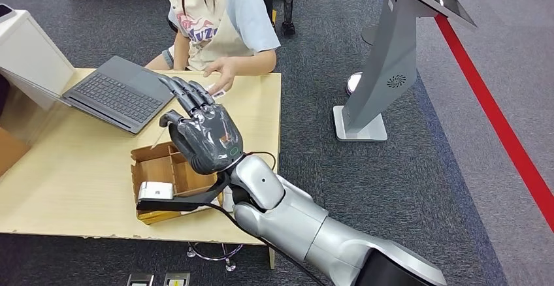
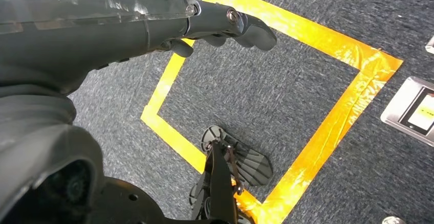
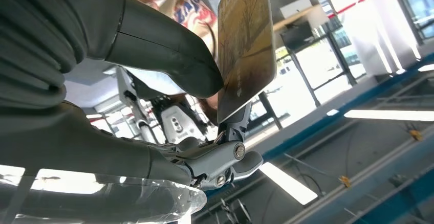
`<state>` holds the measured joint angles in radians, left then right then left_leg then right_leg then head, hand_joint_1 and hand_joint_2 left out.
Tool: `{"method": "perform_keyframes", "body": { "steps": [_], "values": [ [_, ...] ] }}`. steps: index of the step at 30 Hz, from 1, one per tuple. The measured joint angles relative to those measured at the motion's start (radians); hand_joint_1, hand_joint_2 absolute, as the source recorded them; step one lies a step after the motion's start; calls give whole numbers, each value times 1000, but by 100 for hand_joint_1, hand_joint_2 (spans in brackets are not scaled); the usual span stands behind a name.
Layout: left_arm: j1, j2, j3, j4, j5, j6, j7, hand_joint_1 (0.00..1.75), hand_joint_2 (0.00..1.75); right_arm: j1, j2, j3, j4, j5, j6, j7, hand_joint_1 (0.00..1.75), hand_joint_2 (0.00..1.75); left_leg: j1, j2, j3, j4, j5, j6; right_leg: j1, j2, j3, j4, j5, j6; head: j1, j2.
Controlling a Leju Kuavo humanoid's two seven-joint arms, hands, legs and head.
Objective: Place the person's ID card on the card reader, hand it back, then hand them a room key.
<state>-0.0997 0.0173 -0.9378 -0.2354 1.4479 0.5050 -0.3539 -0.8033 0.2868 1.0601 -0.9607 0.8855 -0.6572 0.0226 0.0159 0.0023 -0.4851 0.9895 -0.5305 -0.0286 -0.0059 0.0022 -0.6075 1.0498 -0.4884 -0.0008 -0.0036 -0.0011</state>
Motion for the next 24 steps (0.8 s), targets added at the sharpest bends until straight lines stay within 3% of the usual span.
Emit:
{"method": "perform_keyframes", "body": {
  "steps": [5,10,17,24],
  "values": [
    [0,0,0,-1,-21,-19,-7,0,0,-63,17,4,29,42,52,10,175,175,0,0,0,0,0,0,0,0,0,0,0,0,0,0],
    [-1,0,-11,-2,-44,-47,-14,0,0,-118,26,15,177,96,131,95,175,175,0,-1,0,0,1,1,0,-1,1,0,0,0,0,0],
    [0,1,-33,-3,-54,-67,-14,0,0,-161,12,22,376,111,203,199,175,175,0,-1,0,0,1,1,0,0,0,0,1,0,0,0],
    [-2,2,-50,-3,-65,-80,-7,0,0,-170,-8,26,460,120,241,219,175,175,0,0,0,0,1,1,0,0,0,0,1,0,0,0]
  ]
}}
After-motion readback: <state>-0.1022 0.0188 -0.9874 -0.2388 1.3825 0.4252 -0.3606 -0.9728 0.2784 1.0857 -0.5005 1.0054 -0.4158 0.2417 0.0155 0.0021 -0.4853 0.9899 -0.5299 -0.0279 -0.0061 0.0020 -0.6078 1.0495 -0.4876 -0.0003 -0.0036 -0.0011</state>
